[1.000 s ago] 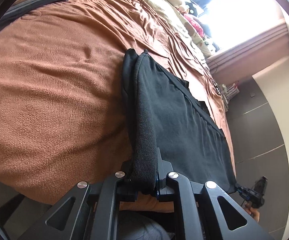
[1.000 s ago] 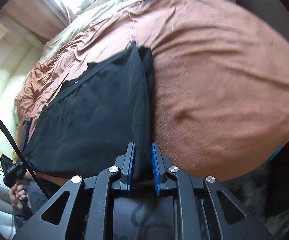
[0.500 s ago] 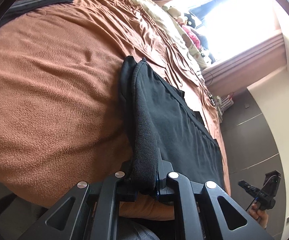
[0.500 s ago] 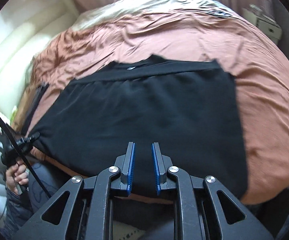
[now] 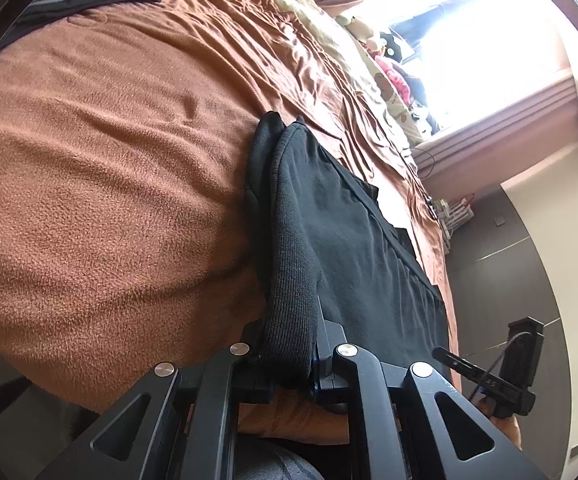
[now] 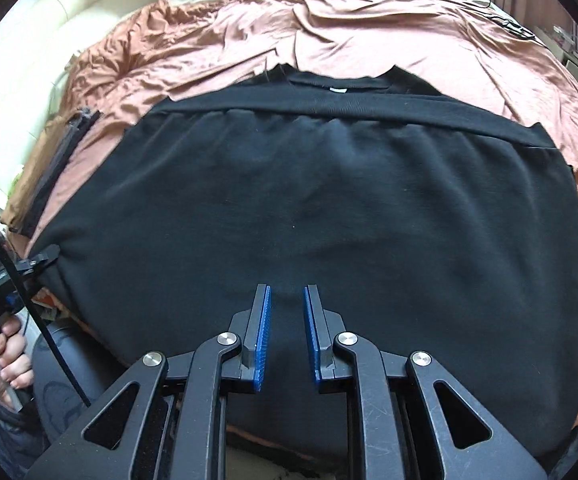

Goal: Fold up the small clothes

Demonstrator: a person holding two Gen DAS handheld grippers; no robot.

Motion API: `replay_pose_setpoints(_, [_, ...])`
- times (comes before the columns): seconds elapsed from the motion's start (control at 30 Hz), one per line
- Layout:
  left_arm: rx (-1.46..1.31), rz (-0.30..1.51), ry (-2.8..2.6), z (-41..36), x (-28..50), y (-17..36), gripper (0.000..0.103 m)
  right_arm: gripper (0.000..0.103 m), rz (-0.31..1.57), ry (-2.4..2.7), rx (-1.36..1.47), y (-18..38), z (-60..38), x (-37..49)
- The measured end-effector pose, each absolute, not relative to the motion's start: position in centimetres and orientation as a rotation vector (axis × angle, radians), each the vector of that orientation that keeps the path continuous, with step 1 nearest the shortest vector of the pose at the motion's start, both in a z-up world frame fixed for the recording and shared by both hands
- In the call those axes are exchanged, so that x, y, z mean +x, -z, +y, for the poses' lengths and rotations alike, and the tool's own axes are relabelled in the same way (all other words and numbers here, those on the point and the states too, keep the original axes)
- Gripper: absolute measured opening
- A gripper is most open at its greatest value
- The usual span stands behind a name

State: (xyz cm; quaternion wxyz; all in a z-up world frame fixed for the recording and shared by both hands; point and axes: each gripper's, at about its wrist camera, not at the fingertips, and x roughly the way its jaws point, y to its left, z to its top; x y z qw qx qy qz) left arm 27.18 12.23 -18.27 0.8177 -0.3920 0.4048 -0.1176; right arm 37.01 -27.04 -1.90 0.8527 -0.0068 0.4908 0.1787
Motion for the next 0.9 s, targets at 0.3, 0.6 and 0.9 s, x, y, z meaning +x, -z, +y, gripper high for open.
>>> replay_pose_setpoints(0.3, [-0.898, 0.860, 0.256, 12.6, 26.9, 19.0, 0.012, 0.014, 1.080, -0.322, 0.000, 4.7, -25.2, 42.1])
replay_pose_setpoints(0.6, [-0.904, 0.898, 0.232, 12.6, 27.3, 19.2, 0.012, 0.014, 1.079, -0.297, 0.055, 5.6, -24.3, 48.2])
replay_pose_setpoints(0.9, [-0.937, 0.909, 0.212, 12.8, 27.3, 19.5, 0.012, 0.013, 1.079, -0.262, 0.040, 5.8, -23.6, 53.9])
